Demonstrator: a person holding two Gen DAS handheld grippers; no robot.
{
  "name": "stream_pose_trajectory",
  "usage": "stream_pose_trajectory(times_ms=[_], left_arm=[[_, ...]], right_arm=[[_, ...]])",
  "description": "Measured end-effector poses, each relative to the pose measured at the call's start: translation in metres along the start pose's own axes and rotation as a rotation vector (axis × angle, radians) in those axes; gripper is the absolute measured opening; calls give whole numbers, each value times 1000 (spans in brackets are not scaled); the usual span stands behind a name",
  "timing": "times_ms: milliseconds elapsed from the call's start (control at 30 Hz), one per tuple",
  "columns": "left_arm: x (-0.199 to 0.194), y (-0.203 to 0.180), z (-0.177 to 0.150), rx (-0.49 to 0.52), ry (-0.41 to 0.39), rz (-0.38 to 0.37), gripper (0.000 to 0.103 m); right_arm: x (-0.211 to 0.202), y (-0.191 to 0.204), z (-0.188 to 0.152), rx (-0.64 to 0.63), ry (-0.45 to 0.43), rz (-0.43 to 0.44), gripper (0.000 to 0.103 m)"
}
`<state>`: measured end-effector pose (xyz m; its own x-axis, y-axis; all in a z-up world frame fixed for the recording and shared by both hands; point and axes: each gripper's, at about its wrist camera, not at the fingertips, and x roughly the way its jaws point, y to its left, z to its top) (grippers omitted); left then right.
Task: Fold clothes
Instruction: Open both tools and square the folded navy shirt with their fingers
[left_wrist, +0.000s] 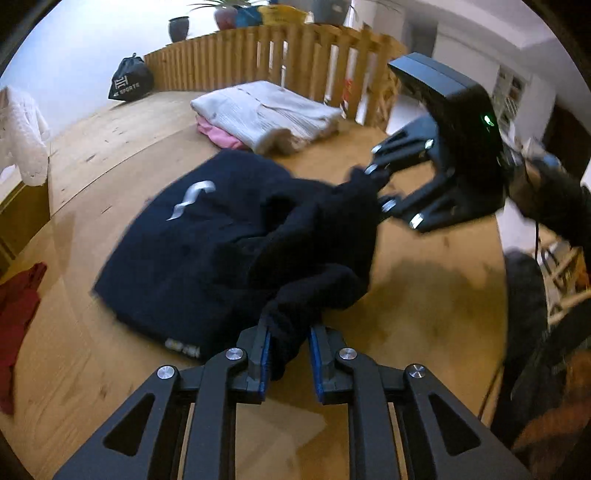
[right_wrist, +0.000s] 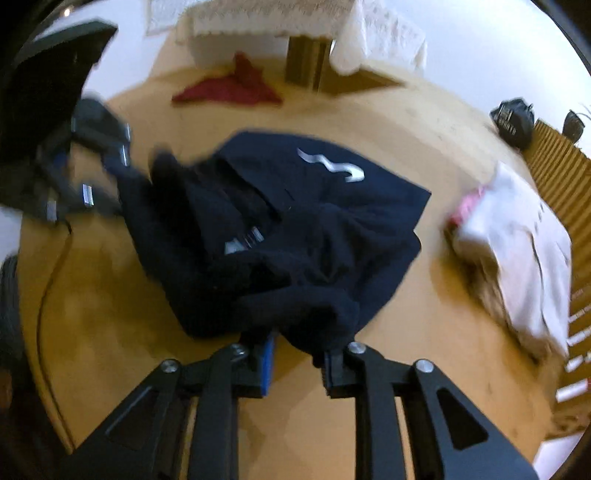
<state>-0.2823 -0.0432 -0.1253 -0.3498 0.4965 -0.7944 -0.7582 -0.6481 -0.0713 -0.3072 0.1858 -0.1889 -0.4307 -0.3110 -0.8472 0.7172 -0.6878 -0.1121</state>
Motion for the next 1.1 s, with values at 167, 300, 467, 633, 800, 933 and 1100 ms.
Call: stream_pose_trajectory(times_ms=[167, 300, 467, 633, 800, 933, 1100], left_arm=[[-30, -6, -17, 7, 65, 8, 20], [-29, -20, -50, -16, 171, -28, 19], [-37, -25, -56, -12, 180, -25, 19], [-35, 3, -26, -189, 87, -28, 39], [-11, 64, -30, -627, 148, -125, 50], [4, 85, -43, -846, 195, -156, 57], [22, 81, -51, -885, 276, -100, 58]], right_arm=[[-52, -6, -38, 7, 47, -1, 36], [-59, -9, -62, 31, 118, -14, 43], [-95, -19, -77, 187, 7, 108, 43], [-76, -24, -42, 297, -39, 153, 43], [-17, -69, -43, 646, 151, 259, 43], [-2, -81, -48, 735, 236, 279, 43], [0, -70, -46, 684, 280, 253, 43]])
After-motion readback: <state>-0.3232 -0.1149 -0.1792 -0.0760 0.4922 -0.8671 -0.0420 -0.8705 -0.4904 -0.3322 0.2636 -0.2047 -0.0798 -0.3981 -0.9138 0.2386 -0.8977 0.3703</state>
